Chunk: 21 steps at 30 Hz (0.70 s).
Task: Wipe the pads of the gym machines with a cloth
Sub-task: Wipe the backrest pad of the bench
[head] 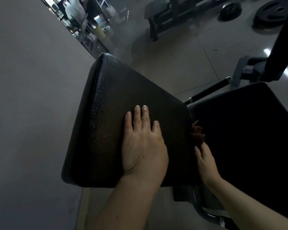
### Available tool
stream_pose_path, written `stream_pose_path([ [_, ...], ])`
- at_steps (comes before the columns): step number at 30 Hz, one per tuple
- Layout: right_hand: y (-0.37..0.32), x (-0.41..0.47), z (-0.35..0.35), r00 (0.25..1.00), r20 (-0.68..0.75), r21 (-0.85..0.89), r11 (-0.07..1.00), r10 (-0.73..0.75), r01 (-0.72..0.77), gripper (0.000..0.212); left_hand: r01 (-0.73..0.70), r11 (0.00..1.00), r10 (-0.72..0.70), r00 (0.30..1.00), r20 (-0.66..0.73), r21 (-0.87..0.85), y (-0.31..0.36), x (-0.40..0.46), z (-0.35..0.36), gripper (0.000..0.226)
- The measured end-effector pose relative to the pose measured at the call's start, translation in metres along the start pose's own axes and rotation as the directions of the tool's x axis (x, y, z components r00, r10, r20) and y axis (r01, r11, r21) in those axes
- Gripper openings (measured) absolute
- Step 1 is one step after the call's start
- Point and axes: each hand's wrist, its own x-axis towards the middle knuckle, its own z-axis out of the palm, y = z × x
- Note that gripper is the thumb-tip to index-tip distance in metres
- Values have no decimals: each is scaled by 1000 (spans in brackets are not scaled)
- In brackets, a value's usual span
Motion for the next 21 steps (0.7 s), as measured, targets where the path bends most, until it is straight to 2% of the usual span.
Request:
stream_pose_path([
  [6,-1,-46,2,998,-22,16,998,-66,66,46,21,999,-22,999,43,28,2,0,1,56],
  [9,-13,-68,8,998,-38,-8,999,-41,40,55,35,999,-36,998,53,30,2,-1,0,55],
  [14,-35,-108,21,989,-37,-66,988,-145,142,63,51,998,-52,998,45,23,4,-1,-2,54],
  [19,-54,-133,33,991,-40,-36,991,-127,126,53,67,998,-66,997,35,-16,6,-1,-4,51],
  [21,-69,-131,25,991,-68,22,993,-116,118,48,75,992,-75,997,4,-101,6,-3,-7,48],
])
